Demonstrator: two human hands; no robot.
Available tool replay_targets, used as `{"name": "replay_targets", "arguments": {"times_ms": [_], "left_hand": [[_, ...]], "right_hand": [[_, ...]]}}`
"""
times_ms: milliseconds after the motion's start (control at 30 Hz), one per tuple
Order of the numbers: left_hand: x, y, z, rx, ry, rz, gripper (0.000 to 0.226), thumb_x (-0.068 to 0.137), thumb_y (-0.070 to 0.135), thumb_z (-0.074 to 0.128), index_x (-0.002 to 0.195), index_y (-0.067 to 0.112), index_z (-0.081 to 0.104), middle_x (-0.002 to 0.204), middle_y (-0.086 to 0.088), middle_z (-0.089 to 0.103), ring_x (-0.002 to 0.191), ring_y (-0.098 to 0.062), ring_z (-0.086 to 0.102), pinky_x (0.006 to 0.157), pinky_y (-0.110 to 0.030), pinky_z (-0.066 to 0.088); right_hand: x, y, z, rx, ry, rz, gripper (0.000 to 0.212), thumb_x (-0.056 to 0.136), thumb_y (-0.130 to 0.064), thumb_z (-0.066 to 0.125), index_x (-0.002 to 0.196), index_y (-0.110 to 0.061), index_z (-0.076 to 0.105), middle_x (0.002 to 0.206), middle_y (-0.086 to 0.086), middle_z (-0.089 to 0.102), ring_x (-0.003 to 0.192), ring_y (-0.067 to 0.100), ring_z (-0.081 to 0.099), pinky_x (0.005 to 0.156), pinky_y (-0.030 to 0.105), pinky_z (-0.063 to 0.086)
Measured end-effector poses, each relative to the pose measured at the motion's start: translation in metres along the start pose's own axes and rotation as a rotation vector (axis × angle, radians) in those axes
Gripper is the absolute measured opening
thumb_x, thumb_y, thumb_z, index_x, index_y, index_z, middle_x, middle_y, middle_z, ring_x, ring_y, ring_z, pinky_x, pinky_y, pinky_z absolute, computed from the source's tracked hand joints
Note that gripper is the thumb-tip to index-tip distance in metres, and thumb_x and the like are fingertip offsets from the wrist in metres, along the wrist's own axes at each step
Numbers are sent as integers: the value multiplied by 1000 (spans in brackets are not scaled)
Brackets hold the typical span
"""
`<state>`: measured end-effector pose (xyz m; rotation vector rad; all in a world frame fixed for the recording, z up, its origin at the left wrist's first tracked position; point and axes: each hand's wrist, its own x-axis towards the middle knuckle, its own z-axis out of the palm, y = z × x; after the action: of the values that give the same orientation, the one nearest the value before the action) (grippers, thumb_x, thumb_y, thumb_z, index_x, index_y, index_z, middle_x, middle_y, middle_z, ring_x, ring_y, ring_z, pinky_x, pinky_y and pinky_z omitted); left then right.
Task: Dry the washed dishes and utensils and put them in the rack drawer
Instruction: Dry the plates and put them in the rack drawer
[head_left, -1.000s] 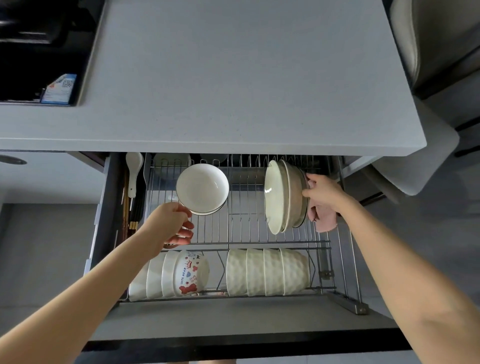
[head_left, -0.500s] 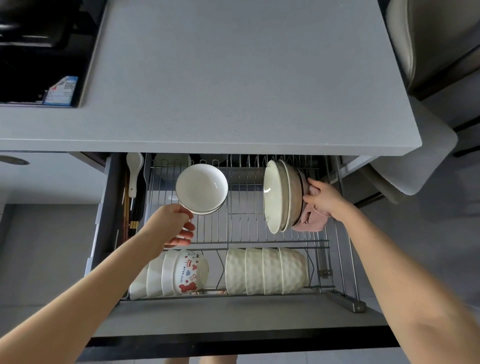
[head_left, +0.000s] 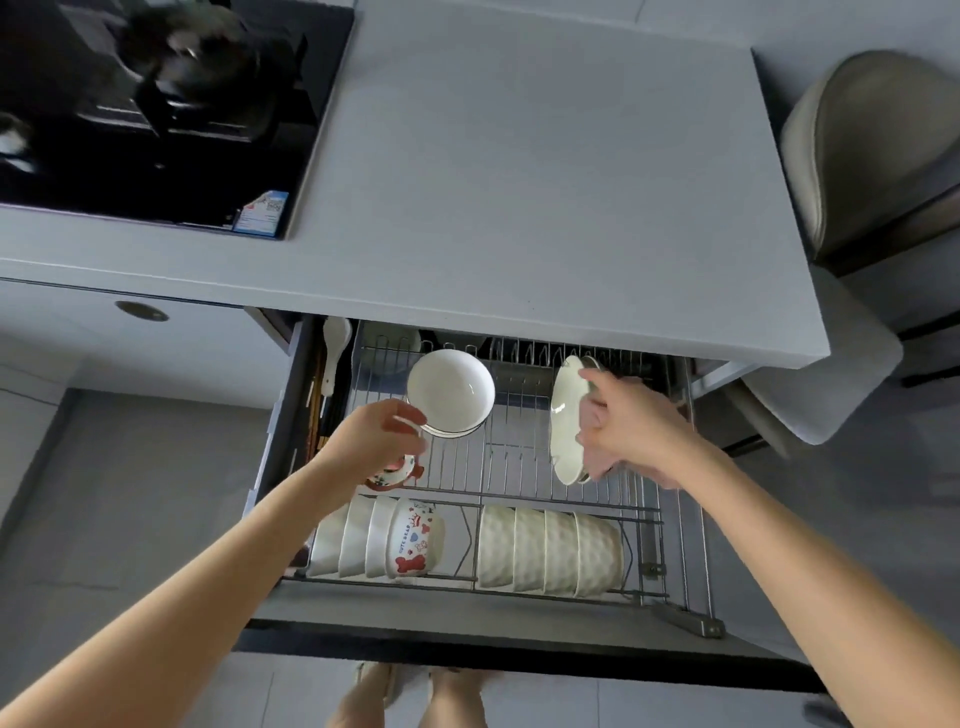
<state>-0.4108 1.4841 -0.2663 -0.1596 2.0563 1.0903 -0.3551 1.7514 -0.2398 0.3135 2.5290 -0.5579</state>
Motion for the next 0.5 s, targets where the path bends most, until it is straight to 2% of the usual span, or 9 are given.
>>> {"name": "replay_targets", "arguments": {"times_ms": [33, 100, 167, 233, 300, 367, 433, 500], "left_hand": [[-9, -2, -6, 21, -6, 64, 32, 81, 12, 70, 108, 27, 59, 113, 0, 63, 103, -18, 60, 94, -37, 49], [-28, -7, -20, 30, 7, 186, 62, 75, 20, 77, 128, 36, 48, 130, 9, 50, 118, -14, 48, 103, -39, 40], [-50, -12, -39, 40, 40, 298, 84, 71, 25, 80, 140, 39, 34, 134, 17, 38, 124, -6, 35, 108, -34, 31], [-72, -19, -62, 7, 72, 352, 92, 70, 24, 82, 143, 37, 28, 132, 19, 37, 124, 0, 33, 107, -25, 29], [-97, -31, -90, -89, 141, 356, 83, 70, 21, 82, 138, 35, 36, 127, 17, 48, 116, 1, 45, 100, -18, 36], [-122, -50, -123, -210, 248, 353, 64, 71, 22, 81, 123, 36, 45, 117, 14, 60, 106, -2, 56, 91, -15, 43], [-148, -76, -160, -314, 333, 375, 48, 74, 22, 80, 113, 32, 54, 112, 6, 66, 102, -8, 62, 90, -18, 46], [-177, -107, -199, -424, 410, 395, 35, 77, 16, 77, 106, 24, 60, 106, -1, 70, 98, -13, 66, 89, -29, 51]], "right_hand": [[-10, -27, -8, -2, -47, -93, 82, 83, -19, 69, 149, -21, 21, 124, 5, 62, 94, 11, 64, 73, 22, 52], [-26, -80, -19, -19, -143, -262, 83, 82, -9, 68, 149, -19, 19, 98, -3, 64, 72, -1, 60, 57, 7, 43], [-33, -130, -21, -85, -149, -392, 81, 81, -1, 64, 147, -18, 20, 79, -10, 54, 60, 1, 50, 47, 10, 36], [-37, -179, -21, -110, -106, -510, 70, 81, 3, 58, 140, -19, 26, 79, 0, 54, 63, 11, 51, 47, 17, 32], [-40, -227, -19, 8, -122, -617, 63, 79, 3, 60, 131, -20, 33, 95, 5, 58, 75, 14, 56, 59, 22, 41], [-44, -277, -16, 198, -184, -703, 59, 76, -1, 71, 123, -22, 41, 104, 1, 59, 84, 8, 61, 62, 16, 46], [-51, -329, -8, 346, -256, -740, 50, 75, -4, 76, 112, -24, 49, 97, -6, 63, 77, 0, 64, 56, 12, 45], [-57, -382, 9, 409, -283, -770, 41, 74, -6, 78, 103, -24, 56, 88, -8, 65, 68, -4, 62, 56, 13, 46]]}}
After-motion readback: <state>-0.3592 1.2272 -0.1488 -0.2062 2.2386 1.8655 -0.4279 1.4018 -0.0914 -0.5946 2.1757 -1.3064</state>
